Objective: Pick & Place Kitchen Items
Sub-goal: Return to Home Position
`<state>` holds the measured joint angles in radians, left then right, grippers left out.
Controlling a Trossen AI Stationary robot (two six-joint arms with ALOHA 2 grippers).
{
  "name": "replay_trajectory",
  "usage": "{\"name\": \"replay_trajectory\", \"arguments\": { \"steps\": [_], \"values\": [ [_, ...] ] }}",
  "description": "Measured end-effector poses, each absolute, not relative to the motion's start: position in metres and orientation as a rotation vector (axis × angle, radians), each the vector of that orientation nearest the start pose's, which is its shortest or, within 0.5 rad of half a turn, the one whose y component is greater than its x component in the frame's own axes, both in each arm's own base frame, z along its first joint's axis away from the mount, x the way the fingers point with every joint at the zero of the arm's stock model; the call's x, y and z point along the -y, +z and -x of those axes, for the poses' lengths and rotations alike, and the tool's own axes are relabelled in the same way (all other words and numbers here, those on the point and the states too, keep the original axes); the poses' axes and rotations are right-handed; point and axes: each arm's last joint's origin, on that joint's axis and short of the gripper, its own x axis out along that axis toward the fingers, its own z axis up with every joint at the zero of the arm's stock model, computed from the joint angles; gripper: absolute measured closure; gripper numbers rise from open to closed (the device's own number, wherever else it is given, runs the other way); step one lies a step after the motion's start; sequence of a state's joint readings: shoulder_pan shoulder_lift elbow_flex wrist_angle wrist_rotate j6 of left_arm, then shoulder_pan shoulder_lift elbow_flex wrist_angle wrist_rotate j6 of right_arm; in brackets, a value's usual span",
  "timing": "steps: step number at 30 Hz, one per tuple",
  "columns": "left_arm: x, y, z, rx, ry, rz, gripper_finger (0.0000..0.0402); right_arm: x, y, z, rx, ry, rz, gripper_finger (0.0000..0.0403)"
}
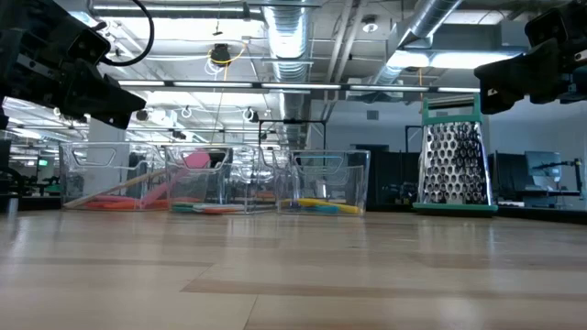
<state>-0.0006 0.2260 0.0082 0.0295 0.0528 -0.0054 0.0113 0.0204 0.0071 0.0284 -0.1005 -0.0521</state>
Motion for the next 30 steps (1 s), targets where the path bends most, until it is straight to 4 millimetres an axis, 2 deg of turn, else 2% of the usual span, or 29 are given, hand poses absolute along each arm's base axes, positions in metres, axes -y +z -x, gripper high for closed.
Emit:
{"name": "replay_trajectory", "arguments": {
  "steps": [30],
  "values": [
    [0.0016, 0.1526, -0.1102, -0.163, -0.053, 0.01, 0.04, -0.004, 0.1671, -0.0983, 0.019, 0.112, 0.053, 0.0403]
  ]
}}
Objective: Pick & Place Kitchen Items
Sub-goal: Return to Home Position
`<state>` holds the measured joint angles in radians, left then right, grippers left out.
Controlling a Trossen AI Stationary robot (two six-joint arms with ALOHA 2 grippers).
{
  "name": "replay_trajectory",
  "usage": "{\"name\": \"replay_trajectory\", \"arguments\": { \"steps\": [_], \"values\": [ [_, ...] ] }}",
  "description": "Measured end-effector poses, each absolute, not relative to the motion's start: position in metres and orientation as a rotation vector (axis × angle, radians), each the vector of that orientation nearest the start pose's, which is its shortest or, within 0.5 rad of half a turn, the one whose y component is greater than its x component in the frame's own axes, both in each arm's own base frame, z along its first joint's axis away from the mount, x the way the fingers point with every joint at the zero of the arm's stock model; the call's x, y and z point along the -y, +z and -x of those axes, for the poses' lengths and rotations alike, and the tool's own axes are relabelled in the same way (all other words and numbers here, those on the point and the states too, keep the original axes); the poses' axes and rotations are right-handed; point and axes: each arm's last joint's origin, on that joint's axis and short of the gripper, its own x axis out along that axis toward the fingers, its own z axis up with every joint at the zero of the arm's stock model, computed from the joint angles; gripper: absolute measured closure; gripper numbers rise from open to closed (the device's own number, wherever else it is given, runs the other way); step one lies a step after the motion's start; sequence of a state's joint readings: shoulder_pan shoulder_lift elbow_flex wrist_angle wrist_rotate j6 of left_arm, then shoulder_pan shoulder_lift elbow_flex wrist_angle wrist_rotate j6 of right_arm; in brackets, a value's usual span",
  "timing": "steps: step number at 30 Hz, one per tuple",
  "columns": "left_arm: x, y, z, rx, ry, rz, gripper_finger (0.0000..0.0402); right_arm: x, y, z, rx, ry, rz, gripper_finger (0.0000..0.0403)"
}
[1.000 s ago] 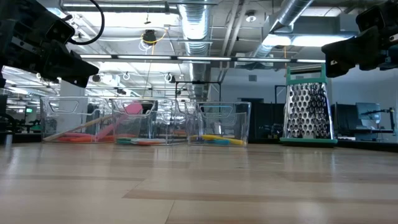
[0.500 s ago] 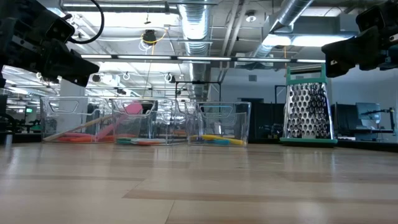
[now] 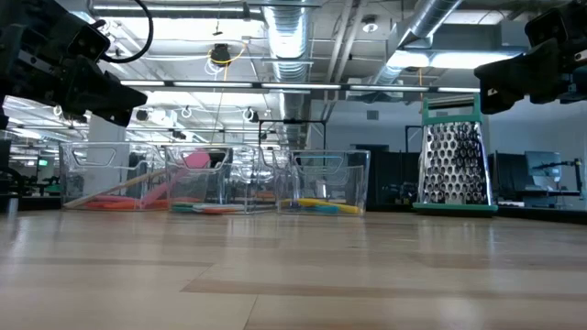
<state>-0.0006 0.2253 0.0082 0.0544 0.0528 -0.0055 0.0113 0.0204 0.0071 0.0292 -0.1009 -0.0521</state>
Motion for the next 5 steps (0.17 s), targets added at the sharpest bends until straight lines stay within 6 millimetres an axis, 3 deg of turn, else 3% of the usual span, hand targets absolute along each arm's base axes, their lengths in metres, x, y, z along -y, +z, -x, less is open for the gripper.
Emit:
{"name": "replay_trajectory", "arguments": {
  "steps": [5],
  "values": [
    [0.0016, 0.1526, -0.1102, -0.163, -0.053, 0.01, 0.04, -0.004, 0.1672, -0.0983, 0.019, 0.112, 0.053, 0.0403]
  ]
}}
